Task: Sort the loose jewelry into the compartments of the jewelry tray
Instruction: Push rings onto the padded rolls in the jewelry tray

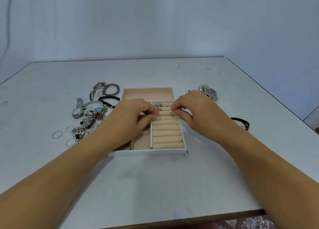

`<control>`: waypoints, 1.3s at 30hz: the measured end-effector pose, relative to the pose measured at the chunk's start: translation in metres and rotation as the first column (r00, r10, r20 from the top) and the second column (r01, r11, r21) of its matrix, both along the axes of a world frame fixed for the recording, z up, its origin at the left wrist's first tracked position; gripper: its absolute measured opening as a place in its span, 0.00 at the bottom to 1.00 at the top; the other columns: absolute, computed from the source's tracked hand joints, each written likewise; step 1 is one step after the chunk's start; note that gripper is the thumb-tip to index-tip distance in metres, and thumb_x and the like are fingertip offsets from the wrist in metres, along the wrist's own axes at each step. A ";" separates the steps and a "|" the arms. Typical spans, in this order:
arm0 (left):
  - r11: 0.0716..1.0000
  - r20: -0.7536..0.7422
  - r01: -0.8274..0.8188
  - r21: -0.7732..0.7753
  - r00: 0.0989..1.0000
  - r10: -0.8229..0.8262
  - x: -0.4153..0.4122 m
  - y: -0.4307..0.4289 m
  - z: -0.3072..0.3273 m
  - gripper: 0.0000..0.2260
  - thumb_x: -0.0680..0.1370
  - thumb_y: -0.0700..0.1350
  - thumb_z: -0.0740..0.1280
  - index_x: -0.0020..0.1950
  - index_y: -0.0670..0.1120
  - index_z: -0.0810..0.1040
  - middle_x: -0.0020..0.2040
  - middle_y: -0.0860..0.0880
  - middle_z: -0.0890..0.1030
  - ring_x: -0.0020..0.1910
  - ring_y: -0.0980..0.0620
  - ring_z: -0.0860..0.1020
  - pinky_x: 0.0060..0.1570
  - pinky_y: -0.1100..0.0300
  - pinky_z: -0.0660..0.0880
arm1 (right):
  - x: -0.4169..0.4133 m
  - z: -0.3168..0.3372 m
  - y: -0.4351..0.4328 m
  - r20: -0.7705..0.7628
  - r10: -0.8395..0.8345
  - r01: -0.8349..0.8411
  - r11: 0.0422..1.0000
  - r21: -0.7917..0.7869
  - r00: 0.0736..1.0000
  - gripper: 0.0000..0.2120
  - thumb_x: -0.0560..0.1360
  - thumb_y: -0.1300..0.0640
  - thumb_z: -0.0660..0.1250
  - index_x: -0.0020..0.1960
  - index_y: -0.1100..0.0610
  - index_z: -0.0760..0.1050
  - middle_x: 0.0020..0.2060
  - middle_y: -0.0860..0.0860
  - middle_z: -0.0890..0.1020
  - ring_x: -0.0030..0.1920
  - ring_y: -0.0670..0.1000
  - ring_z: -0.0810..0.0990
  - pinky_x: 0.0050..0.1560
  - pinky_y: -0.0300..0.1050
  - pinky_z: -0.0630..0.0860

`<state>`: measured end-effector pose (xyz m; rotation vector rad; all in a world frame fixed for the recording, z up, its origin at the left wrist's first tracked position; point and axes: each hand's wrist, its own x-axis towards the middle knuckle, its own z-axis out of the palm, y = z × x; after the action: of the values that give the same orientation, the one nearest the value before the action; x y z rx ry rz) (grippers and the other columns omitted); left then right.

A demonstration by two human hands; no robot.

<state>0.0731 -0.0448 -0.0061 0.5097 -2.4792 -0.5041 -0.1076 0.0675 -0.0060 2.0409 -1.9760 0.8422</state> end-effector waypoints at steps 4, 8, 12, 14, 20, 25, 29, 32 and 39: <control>0.996 0.071 0.052 -0.077 0.996 -0.046 -0.001 -0.007 0.000 0.04 0.74 0.45 0.71 0.46 0.51 0.85 0.41 0.56 0.79 0.39 0.64 0.75 0.40 0.77 0.65 | 0.000 -0.003 0.000 0.019 0.014 -0.014 1.000 -0.027 1.000 0.02 0.73 0.58 0.69 0.45 0.56 0.79 0.38 0.48 0.81 0.42 0.52 0.75 0.46 0.47 0.73; 0.990 0.126 0.079 -0.118 0.990 -0.064 0.002 -0.011 0.000 0.06 0.76 0.45 0.69 0.50 0.51 0.84 0.48 0.54 0.77 0.49 0.58 0.73 0.46 0.72 0.67 | 0.000 -0.004 0.000 0.034 0.027 -0.026 0.999 -0.020 0.999 0.02 0.74 0.57 0.69 0.45 0.55 0.79 0.38 0.46 0.81 0.43 0.51 0.75 0.47 0.47 0.73; 0.983 0.132 -0.072 -0.166 0.987 0.094 0.023 -0.009 0.003 0.19 0.77 0.54 0.61 0.66 0.50 0.74 0.61 0.51 0.74 0.62 0.54 0.70 0.61 0.66 0.64 | 0.000 -0.004 0.001 0.043 0.044 -0.044 0.999 -0.012 0.998 0.02 0.74 0.57 0.69 0.46 0.54 0.79 0.39 0.46 0.82 0.43 0.50 0.76 0.48 0.48 0.74; 0.978 0.180 -0.137 -0.157 0.970 0.165 0.038 -0.010 0.004 0.26 0.76 0.60 0.56 0.71 0.49 0.68 0.68 0.52 0.69 0.69 0.54 0.65 0.65 0.61 0.61 | 0.001 -0.005 0.001 0.036 0.050 -0.049 0.999 -0.015 0.998 0.02 0.74 0.56 0.69 0.46 0.54 0.79 0.38 0.45 0.81 0.43 0.50 0.76 0.48 0.48 0.74; 0.994 0.283 -0.093 -0.057 0.953 0.105 0.062 -0.016 -0.008 0.32 0.74 0.67 0.50 0.75 0.55 0.60 0.75 0.58 0.59 0.74 0.62 0.53 0.69 0.62 0.54 | 0.003 -0.007 -0.001 0.001 0.070 -0.070 0.997 -0.025 0.998 0.01 0.74 0.56 0.69 0.45 0.53 0.79 0.36 0.38 0.75 0.42 0.48 0.75 0.49 0.48 0.74; 0.999 0.266 -0.036 -0.009 0.963 0.037 0.068 -0.022 -0.013 0.33 0.74 0.68 0.51 0.75 0.53 0.61 0.75 0.61 0.60 0.73 0.67 0.53 0.70 0.66 0.53 | 0.003 -0.009 -0.002 -0.013 0.045 -0.045 0.998 -0.051 0.999 0.02 0.73 0.57 0.69 0.45 0.55 0.79 0.37 0.45 0.81 0.42 0.51 0.77 0.48 0.45 0.72; 0.998 0.305 -0.046 -0.052 0.951 0.060 0.067 -0.023 -0.016 0.35 0.73 0.69 0.49 0.76 0.52 0.59 0.76 0.60 0.58 0.74 0.67 0.50 0.69 0.69 0.49 | 0.004 -0.009 -0.004 -0.019 0.041 -0.042 0.998 -0.056 0.999 0.02 0.74 0.57 0.68 0.45 0.55 0.79 0.37 0.45 0.81 0.42 0.51 0.77 0.48 0.47 0.73; 0.995 0.327 -0.081 -0.053 0.940 0.094 0.067 -0.020 -0.017 0.37 0.72 0.70 0.46 0.77 0.52 0.57 0.76 0.60 0.55 0.74 0.67 0.47 0.70 0.67 0.48 | 0.005 -0.010 -0.004 -0.020 0.047 -0.048 0.998 -0.050 0.999 0.02 0.74 0.56 0.68 0.45 0.54 0.79 0.38 0.44 0.81 0.42 0.50 0.76 0.48 0.48 0.74; 0.990 0.366 -0.114 -0.087 0.920 0.138 0.066 -0.014 -0.014 0.39 0.70 0.70 0.44 0.78 0.52 0.52 0.78 0.58 0.51 0.75 0.65 0.45 0.68 0.70 0.45 | 0.005 -0.011 -0.004 -0.005 0.050 -0.050 0.998 -0.027 0.999 0.03 0.74 0.55 0.67 0.46 0.52 0.79 0.38 0.43 0.81 0.42 0.48 0.75 0.48 0.46 0.73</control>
<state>0.1386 -0.0588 -0.0206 0.7963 -2.7848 -0.2942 -0.1026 0.0638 -0.0169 2.0833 -1.9082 0.8684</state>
